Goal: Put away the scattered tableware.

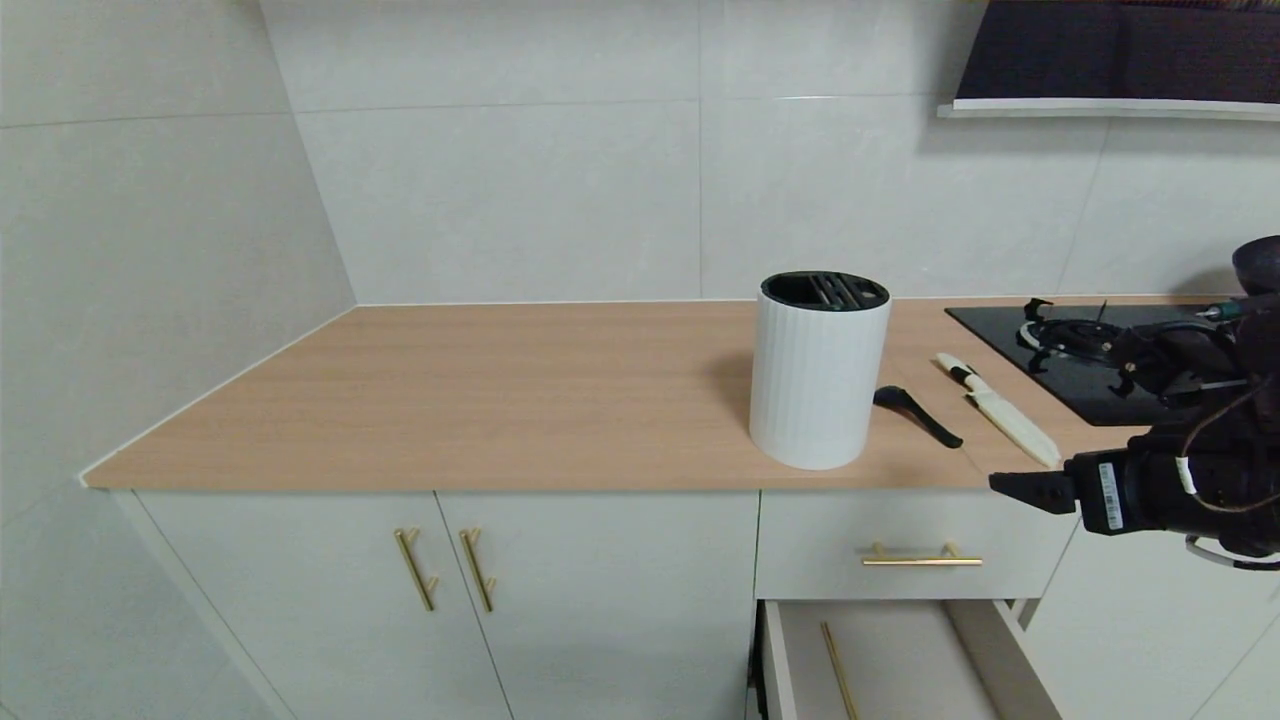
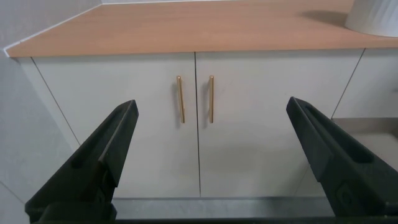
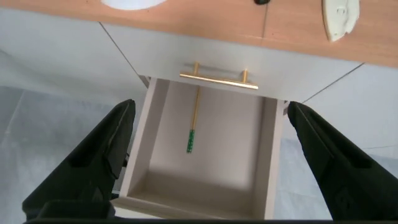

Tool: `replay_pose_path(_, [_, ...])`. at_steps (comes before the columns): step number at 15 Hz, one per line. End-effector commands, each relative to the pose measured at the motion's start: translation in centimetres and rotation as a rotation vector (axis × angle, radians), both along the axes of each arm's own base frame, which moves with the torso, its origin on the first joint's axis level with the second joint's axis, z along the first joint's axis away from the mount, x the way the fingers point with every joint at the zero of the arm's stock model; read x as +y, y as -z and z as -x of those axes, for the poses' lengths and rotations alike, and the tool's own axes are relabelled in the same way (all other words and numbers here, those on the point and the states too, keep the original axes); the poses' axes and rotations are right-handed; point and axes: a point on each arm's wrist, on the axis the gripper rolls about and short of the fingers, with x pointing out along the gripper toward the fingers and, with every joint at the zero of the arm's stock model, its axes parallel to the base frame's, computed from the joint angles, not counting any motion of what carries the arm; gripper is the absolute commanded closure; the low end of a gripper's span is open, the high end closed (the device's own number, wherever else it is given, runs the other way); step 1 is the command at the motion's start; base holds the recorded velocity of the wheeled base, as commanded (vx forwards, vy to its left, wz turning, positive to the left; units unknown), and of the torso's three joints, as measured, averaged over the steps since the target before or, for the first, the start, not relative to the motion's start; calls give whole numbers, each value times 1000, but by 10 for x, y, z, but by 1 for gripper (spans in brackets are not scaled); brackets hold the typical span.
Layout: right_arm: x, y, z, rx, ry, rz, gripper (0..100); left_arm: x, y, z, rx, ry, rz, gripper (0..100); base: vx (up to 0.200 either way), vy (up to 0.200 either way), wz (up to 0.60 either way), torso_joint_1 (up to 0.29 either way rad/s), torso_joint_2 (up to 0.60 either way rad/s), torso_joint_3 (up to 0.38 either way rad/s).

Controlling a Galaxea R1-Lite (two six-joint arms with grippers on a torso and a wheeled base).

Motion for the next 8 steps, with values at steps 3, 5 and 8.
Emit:
replay_pose_path(3, [-13, 14, -89, -67, -21, -46, 0, 0, 0, 0, 0, 0, 0, 0, 0, 0, 0, 0, 0, 0])
replay_pose_path(5, [-20, 23, -117, -70, -53, -38, 0, 0, 0, 0, 0, 0, 0, 0, 0, 0, 0, 0, 0, 0])
replay_pose_path(8, [-36, 47, -179, -87, -72, 2, 0, 0, 0, 0, 0, 0, 0, 0, 0, 0, 0, 0, 0, 0])
